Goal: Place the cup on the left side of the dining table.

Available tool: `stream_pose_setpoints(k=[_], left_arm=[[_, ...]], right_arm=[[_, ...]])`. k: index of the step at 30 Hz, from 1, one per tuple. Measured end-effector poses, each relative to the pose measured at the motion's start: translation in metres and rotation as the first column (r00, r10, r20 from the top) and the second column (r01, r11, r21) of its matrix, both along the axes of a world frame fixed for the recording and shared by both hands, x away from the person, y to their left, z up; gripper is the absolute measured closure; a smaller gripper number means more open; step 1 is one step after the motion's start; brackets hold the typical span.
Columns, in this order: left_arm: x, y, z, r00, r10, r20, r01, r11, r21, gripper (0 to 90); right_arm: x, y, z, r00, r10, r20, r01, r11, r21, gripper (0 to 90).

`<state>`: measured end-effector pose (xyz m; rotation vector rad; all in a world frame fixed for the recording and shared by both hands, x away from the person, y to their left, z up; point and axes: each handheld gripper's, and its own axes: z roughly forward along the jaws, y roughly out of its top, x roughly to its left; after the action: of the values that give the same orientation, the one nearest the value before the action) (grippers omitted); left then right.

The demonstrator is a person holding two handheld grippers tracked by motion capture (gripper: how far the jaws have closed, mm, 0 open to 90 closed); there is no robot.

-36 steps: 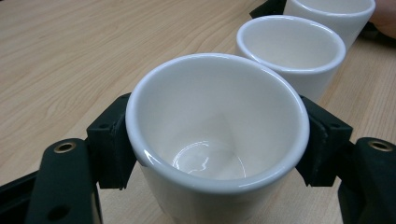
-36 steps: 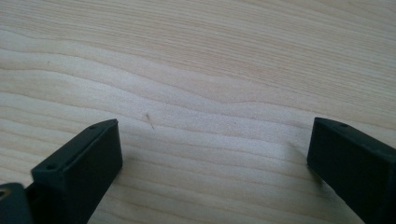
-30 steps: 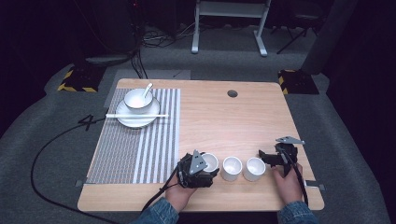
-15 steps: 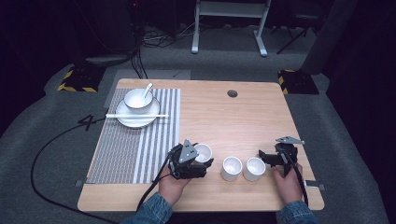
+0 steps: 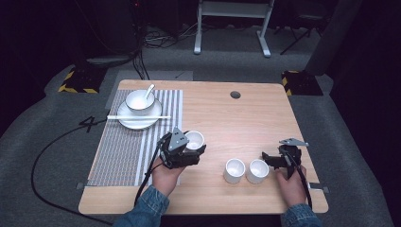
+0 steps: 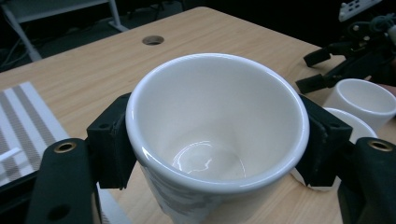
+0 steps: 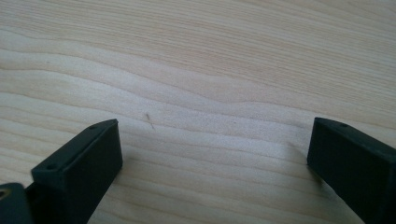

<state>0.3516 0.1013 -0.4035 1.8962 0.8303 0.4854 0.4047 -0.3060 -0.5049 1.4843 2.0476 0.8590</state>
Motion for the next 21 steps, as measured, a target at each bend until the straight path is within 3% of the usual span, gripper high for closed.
stream_pose_setpoints(k=[7,11,21], left_arm=[[0.012,0.016,0.007,0.9989,0.047,-0.001,-0.047,0.9987,-0.021,27.6],[0.017,0.025,0.014,0.9974,0.069,0.018,-0.069,0.9976,-0.010,27.6],[0.030,0.042,0.026,0.9866,0.149,0.066,-0.149,0.9888,-0.005,27.6]], right_arm=[[0.000,0.000,0.000,1.0000,0.000,0.000,0.000,1.000,0.000,3.1],[0.000,0.000,0.000,1.0000,0.000,0.000,0.000,1.000,0.000,3.1],[0.000,0.000,0.000,1.0000,0.000,0.000,0.000,1.000,0.000,3.1]])
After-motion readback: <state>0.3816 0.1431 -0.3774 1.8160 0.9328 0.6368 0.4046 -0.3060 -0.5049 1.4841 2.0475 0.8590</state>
